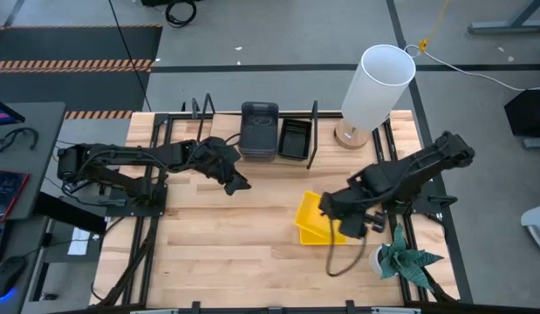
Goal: Stack baskets on shelf by color
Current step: Stack the yellow bin on the top of the yellow bin
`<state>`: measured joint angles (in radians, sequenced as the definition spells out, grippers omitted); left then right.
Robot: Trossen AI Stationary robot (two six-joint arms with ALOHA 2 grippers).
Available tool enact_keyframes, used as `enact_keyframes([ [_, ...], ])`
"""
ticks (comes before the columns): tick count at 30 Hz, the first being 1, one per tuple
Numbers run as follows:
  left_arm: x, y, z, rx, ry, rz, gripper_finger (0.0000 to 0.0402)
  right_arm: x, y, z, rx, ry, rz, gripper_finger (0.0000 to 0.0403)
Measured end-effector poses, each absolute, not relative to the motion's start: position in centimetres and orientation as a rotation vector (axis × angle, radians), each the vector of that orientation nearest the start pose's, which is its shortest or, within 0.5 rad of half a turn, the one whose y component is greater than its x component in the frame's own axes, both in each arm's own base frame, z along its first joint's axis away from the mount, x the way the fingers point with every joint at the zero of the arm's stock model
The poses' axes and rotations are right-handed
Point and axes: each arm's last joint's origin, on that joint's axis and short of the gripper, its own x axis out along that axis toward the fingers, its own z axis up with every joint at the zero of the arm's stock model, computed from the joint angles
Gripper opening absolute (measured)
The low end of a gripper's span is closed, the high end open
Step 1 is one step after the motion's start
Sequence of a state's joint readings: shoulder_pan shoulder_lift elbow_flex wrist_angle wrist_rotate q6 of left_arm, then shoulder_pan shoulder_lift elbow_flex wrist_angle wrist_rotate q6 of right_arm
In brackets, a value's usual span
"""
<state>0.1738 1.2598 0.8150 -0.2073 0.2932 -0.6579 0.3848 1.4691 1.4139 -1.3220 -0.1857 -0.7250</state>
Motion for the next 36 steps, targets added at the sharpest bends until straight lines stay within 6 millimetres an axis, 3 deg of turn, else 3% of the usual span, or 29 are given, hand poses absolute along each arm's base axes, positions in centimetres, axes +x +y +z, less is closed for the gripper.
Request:
enact_keyframes([
  [4,26.2,3.7,24.8,-0.779,0.621,0.087,0.0203,22.2,10.9,32.5,-0.800,1.143,1.063,0.0007],
  [8,26.4,3.8,25.3,-0.770,0.570,0.069,0.0202,22.1,11.3,32.3,-0.770,1.119,1.115,0.0007],
  [20,26.6,3.8,25.5,-0.773,0.541,0.061,0.0197,22.5,11.5,27.9,-0.854,1.050,1.229,0.0007],
  [36,26.6,3.8,25.6,-0.775,0.533,0.060,0.0199,23.7,10.1,25.2,-0.886,0.959,1.212,0.0010],
])
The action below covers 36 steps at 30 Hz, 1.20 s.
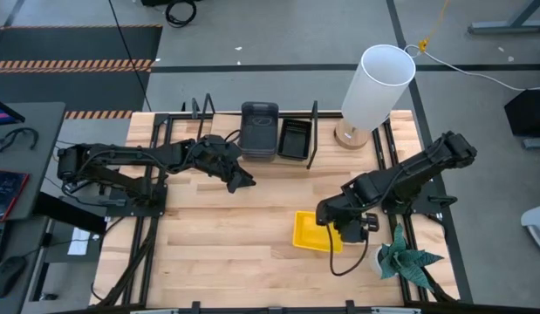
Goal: Stack baskets on shelf by color
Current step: Stack the yellow bin on the top of the yellow bin
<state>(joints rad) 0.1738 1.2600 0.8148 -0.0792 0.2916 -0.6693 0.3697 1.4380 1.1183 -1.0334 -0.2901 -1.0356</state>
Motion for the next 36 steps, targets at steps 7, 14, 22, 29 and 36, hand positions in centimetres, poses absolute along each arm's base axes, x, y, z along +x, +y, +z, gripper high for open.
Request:
enact_keyframes([
  [7,26.6,3.7,25.6,-0.773,0.534,0.059,0.0198,25.4,10.0,25.4,-0.834,0.867,1.080,0.0025],
  [14,26.6,3.7,25.5,-0.775,0.543,0.056,0.0200,26.5,10.3,23.2,-0.800,0.976,1.093,0.0041],
  [22,26.5,3.7,25.3,-0.779,0.564,0.057,0.0197,26.2,10.0,21.7,-0.760,1.195,1.024,0.0044],
  [29,26.5,3.7,25.3,-0.778,0.567,0.058,0.0201,25.5,9.7,22.2,-0.710,1.269,0.965,0.0044],
  [36,26.5,3.7,25.3,-0.773,0.570,0.057,0.0199,25.2,9.4,22.3,-0.763,1.308,0.974,0.0046],
])
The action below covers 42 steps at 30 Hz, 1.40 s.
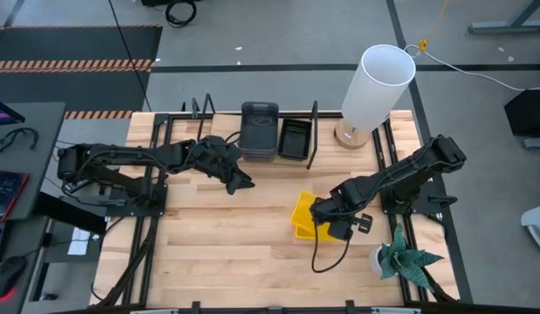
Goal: Stack baskets on shelf by color
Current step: Stack the yellow bin on the top of the yellow bin, then put the stacked yellow bins on the shelf
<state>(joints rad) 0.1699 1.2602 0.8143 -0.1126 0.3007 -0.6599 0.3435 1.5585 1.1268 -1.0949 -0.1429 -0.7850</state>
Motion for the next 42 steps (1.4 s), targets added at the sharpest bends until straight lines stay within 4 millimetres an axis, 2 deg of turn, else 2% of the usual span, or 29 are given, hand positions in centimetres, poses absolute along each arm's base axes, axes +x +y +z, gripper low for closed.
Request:
enact_keyframes([
  [10,26.3,3.6,25.0,-0.789,0.608,0.074,0.0198,24.3,9.2,22.6,-0.858,1.360,1.009,0.0046],
  [18,26.3,3.6,25.0,-0.789,0.607,0.073,0.0198,23.3,9.3,24.1,-0.936,1.279,1.028,0.0051],
  [29,26.3,3.6,25.0,-0.821,0.607,0.084,0.0197,23.1,9.7,24.3,-0.964,1.272,1.000,0.0093],
  [36,26.3,3.6,24.9,-0.847,0.610,0.093,0.0195,22.4,8.7,25.8,-1.039,1.237,0.902,0.0113],
  [42,26.3,3.7,24.9,-0.860,0.600,0.112,0.0195,23.0,6.8,27.5,-0.917,1.118,0.719,0.0115],
])
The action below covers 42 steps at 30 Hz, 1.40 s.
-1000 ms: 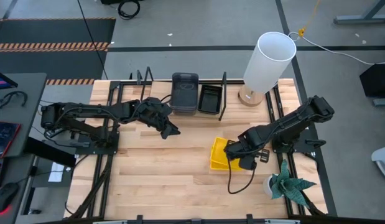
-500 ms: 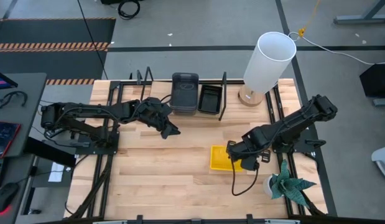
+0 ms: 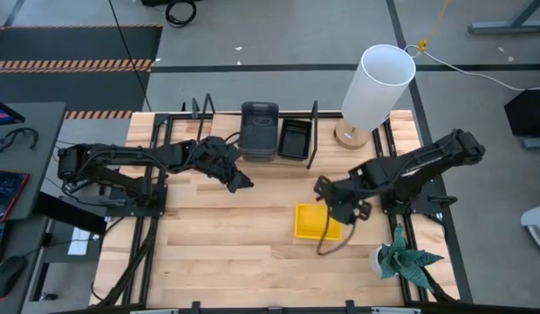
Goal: Stack baskets on shelf by color
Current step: Put the stacked yellow bins on the shelf
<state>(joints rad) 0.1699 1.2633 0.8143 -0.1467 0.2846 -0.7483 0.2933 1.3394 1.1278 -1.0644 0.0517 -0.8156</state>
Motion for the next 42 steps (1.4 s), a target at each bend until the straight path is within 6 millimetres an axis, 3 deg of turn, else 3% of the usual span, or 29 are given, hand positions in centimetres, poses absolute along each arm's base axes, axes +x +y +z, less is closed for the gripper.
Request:
enact_keyframes([
  [7,26.4,3.2,24.9,-0.854,0.607,0.098,0.0193,25.4,5.6,27.4,-0.456,1.103,0.295,0.0115],
  [16,26.4,3.1,24.9,-0.844,0.616,0.094,0.0193,26.8,7.4,24.2,-0.382,1.233,-0.004,0.0115],
  [21,26.4,3.1,24.9,-0.842,0.616,0.093,0.0192,26.7,7.6,23.6,-0.341,1.282,-0.016,0.0115],
  [29,26.4,3.1,24.9,-0.837,0.612,0.105,0.0194,26.4,6.5,25.1,-0.194,1.261,0.026,0.0115],
  [32,26.6,2.9,24.7,-0.760,0.604,0.132,0.0191,26.4,6.2,25.1,-0.182,1.263,0.024,0.0115],
  [36,27.3,2.2,24.0,-0.693,0.607,0.132,0.0188,26.4,6.1,25.2,-0.163,1.265,0.065,0.0115],
  [42,29.1,0.0,22.9,-0.663,0.598,0.046,0.0188,24.7,5.5,25.8,-0.114,1.206,0.087,0.0115],
])
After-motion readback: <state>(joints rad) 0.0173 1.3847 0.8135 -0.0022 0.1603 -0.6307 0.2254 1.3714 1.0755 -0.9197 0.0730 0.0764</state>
